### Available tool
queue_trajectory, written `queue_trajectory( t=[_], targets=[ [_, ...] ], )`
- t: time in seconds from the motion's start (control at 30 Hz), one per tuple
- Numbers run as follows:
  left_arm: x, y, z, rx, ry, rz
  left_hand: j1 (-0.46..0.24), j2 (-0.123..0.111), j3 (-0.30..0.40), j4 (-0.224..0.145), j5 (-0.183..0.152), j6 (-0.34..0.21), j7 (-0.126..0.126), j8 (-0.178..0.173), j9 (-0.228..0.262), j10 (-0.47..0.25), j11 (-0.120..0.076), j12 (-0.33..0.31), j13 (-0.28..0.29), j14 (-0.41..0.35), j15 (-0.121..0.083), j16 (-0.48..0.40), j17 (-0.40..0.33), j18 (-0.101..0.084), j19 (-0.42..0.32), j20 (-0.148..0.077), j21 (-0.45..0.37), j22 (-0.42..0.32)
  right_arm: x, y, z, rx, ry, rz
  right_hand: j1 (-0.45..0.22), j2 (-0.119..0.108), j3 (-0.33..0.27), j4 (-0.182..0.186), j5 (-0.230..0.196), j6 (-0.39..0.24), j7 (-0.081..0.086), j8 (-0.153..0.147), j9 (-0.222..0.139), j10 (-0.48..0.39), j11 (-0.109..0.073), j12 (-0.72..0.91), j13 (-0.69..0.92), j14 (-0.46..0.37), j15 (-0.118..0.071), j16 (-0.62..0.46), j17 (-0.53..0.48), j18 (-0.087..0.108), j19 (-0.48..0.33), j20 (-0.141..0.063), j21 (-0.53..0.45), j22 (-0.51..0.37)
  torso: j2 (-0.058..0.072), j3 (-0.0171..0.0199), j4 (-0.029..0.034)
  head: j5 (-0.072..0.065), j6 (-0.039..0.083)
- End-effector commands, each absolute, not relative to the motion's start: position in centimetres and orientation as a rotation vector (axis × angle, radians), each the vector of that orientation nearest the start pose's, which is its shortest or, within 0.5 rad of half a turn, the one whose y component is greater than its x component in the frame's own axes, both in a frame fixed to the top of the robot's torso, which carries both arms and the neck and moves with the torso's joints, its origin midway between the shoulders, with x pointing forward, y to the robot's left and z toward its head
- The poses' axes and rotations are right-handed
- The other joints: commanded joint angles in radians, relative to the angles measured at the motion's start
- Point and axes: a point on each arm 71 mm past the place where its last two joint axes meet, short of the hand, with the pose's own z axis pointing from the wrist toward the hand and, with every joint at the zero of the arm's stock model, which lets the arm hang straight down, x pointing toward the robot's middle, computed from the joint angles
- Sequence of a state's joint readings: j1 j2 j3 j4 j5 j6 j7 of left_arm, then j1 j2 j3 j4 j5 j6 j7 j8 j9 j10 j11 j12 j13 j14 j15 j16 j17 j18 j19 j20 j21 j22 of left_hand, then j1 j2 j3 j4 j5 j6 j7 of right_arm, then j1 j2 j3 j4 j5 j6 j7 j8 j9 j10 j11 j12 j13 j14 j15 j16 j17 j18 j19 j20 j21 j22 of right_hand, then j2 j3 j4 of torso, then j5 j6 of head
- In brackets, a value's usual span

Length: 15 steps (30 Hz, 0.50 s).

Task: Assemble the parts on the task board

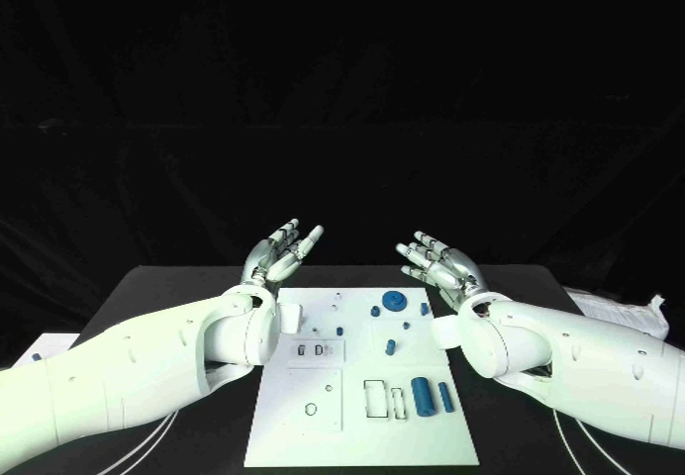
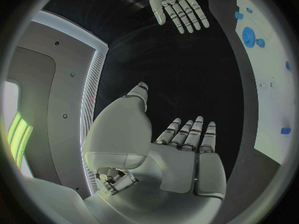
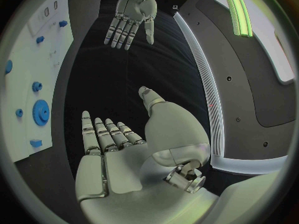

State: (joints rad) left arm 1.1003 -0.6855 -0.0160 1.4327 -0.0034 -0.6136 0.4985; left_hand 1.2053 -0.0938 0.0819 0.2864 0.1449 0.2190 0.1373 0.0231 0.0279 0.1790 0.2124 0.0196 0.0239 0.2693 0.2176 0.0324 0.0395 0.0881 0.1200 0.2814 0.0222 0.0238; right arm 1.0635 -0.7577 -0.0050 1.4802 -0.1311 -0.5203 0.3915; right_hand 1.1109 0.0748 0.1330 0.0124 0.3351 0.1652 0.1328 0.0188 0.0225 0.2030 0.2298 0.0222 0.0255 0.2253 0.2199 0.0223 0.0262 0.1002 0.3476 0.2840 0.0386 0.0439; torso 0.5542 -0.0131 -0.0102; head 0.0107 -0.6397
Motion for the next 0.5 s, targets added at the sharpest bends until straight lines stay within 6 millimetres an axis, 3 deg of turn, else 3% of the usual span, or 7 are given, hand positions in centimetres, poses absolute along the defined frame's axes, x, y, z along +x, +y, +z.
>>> queue_trajectory(
  t=[0.03,0.2,0.27,0.3,0.33,0.43,0.5],
  targets=[
    [49.2,16.8,-21.6,-1.136,1.285,-1.417,0.03,0.008,0.007,0.008,0.004,0.016,0.121,0.007,0.002,0.012,0.016,0.007,0.003,0.027,0.007,0.008,0.004,0.026,0.006,0.011,0.008,0.003,47.5,-17.6,-23.5,0.979,1.606,1.452,0.08,0.008,0.001,-0.042,0.001,0.052,0.151,0.01,0.006,0.058,0.02,0.011,0.007,0.058,0.011,0.01,0.006,0.013,0.026,0.008,0.013,0.005,0.0,-0.0004,-0.0003,0.0,0.0],
    [49.2,16.8,-21.6,-1.136,1.285,-1.417,0.065,0.037,0.021,0.004,-0.001,0.109,0.138,0.023,0.012,0.146,0.043,0.028,0.015,0.225,0.022,0.056,0.031,0.035,0.131,0.015,0.06,0.032,47.6,-17.4,-23.6,0.944,1.657,1.466,0.156,0.013,0.011,-0.101,-0.026,0.24,0.153,0.04,0.025,0.311,0.027,0.051,0.026,0.323,0.013,0.049,0.025,0.025,0.198,0.007,0.067,0.03,0.0,-0.0004,-0.0003,0.0,0.0],
    [49.2,16.8,-21.6,-1.136,1.285,-1.417,0.087,0.052,0.025,-0.002,-0.003,0.183,0.135,0.037,0.019,0.279,0.053,0.054,0.027,0.445,0.015,0.123,0.063,0.044,0.384,0.012,0.169,0.089,47.6,-17.4,-23.7,0.942,1.661,1.467,0.169,0.008,0.01,-0.113,-0.031,0.345,0.146,0.059,0.035,0.472,0.014,0.079,0.037,0.469,0.0,0.071,0.034,0.04,0.293,0.006,0.098,0.043,0.0,-0.0004,-0.0003,0.0,0.0],
    [49.4,18.9,-21.7,-1.146,1.258,-1.421,0.096,0.058,0.025,-0.005,-0.004,0.22,0.135,0.043,0.022,0.35,0.045,0.066,0.032,0.5,0.003,0.143,0.069,0.056,0.487,0.01,0.218,0.111,48.5,-19.8,-23.0,0.824,1.553,1.339,0.173,0.003,0.009,-0.119,-0.032,0.399,0.139,0.067,0.038,0.549,0.006,0.091,0.04,0.54,-0.009,0.08,0.037,0.05,0.337,0.006,0.114,0.048,0.003,-0.0009,-0.0011,-0.004,-0.008],
    [49.4,18.9,-21.6,-1.145,1.258,-1.422,0.099,0.06,0.024,-0.006,-0.004,0.23,0.135,0.045,0.023,0.368,0.043,0.07,0.033,0.513,-0.001,0.147,0.07,0.059,0.502,0.009,0.226,0.114,48.5,-19.8,-23.0,0.821,1.551,1.336,0.175,0.003,0.009,-0.12,-0.032,0.413,0.137,0.069,0.039,0.567,0.004,0.094,0.041,0.558,-0.011,0.082,0.038,0.053,0.346,0.006,0.117,0.049,0.004,-0.0009,-0.0006,-0.004,-0.008],
    [49.3,19.4,-21.6,-1.142,1.263,-1.442,0.125,0.075,0.019,-0.018,-0.005,0.425,0.13,0.087,0.042,0.623,0.012,0.122,0.049,0.655,-0.043,0.191,0.085,0.093,0.654,-0.002,0.301,0.141,48.7,-20.4,-22.6,0.765,1.533,1.297,0.189,-0.007,0.016,-0.138,-0.04,0.586,0.118,0.095,0.051,0.681,-0.021,0.113,0.042,0.679,-0.038,0.099,0.041,0.077,0.4,0.005,0.14,0.052,0.013,0.0,0.0028,-0.004,-0.007],
    [49.2,19.7,-21.5,-1.141,1.276,-1.46,0.145,0.082,0.016,-0.03,-0.004,0.528,0.119,0.106,0.048,0.671,-0.005,0.13,0.046,0.723,-0.064,0.204,0.094,0.096,0.726,-0.018,0.331,0.15,48.8,-20.7,-22.3,0.717,1.527,1.274,0.192,-0.013,0.023,-0.145,-0.05,0.66,0.11,0.102,0.052,0.723,-0.032,0.115,0.04,0.727,-0.051,0.105,0.041,0.084,0.432,0.0,0.154,0.054,0.018,0.0008,0.0044,-0.006,-0.008]
  ],
)
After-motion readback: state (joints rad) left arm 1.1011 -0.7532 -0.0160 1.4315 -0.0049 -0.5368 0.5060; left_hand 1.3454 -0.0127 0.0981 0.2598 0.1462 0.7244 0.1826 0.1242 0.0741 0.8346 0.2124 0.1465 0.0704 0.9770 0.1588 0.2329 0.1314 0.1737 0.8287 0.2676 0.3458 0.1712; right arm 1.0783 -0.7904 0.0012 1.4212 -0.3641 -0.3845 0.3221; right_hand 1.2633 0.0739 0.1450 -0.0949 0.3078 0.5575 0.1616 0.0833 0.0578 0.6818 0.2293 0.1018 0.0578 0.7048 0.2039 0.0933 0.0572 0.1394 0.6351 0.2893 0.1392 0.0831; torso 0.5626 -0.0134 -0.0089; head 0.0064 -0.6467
